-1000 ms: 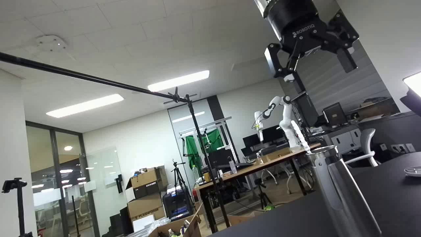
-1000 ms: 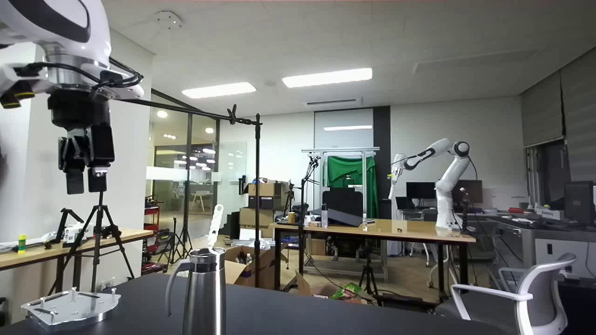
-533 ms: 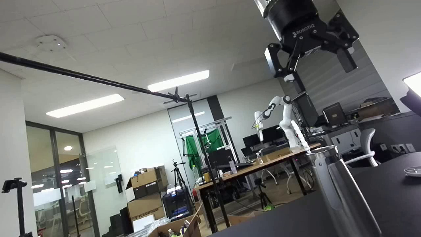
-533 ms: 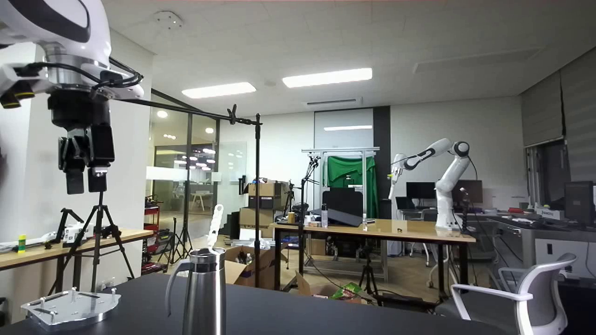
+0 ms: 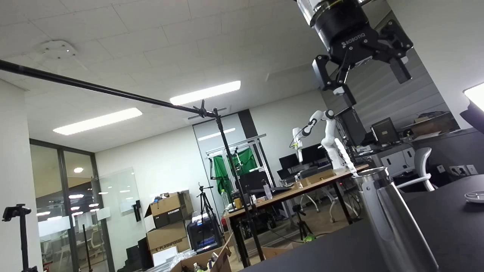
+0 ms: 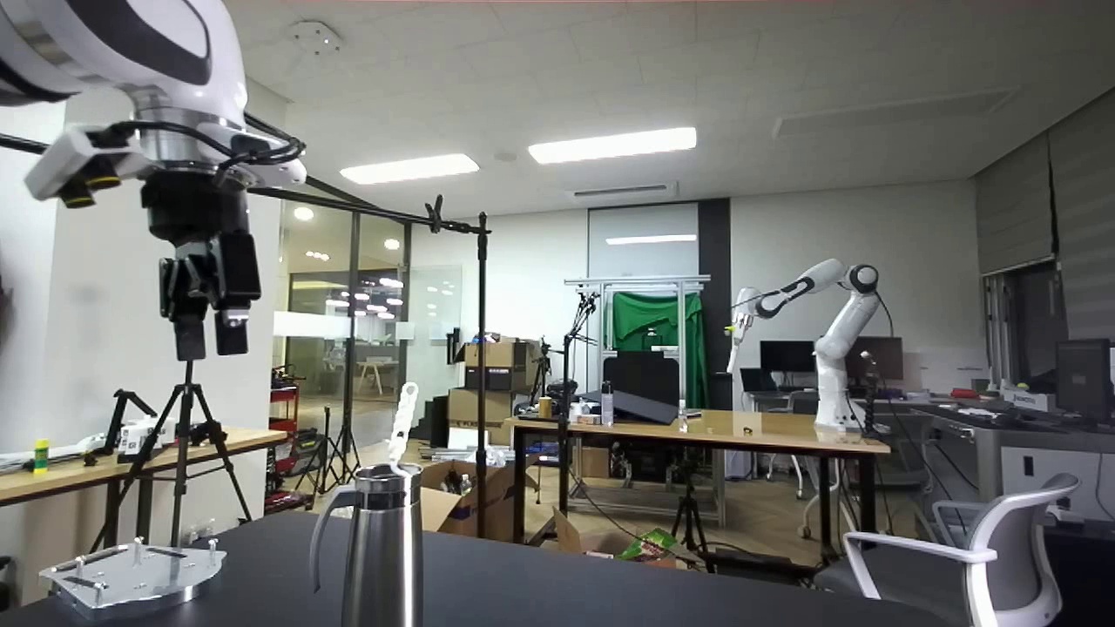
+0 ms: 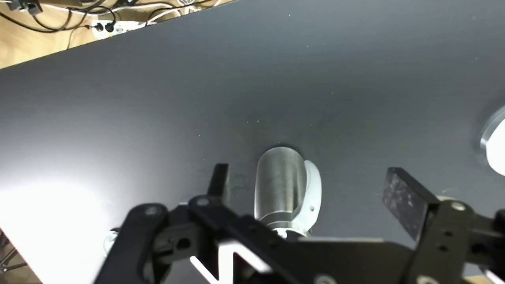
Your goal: Use the brush to scrub inside the jar
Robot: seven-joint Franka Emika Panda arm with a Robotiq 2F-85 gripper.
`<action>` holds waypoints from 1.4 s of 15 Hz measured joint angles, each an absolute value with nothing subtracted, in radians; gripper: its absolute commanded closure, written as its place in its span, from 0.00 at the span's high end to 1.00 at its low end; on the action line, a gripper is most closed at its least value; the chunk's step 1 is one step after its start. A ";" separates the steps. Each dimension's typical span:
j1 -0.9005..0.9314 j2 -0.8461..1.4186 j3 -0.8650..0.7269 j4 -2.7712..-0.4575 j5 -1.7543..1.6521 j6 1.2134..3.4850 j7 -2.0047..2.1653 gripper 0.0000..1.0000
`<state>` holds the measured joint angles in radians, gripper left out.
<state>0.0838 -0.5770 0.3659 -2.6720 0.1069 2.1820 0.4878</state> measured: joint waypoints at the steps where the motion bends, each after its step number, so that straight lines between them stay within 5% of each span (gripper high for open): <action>1: 0.060 -0.547 0.355 -2.648 0.082 2.187 0.488 1.00; 8: -0.062 -0.198 0.286 -2.339 -0.042 2.203 0.550 1.00; 18: 0.072 0.282 0.143 -1.881 0.022 2.121 0.881 1.00; 19: 0.083 0.307 0.131 -1.863 0.044 2.118 0.892 0.75; 21: 0.100 0.345 0.111 -1.835 0.084 2.112 0.905 0.68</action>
<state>0.0996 0.3454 0.1115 -1.8349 0.0838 2.1125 0.9046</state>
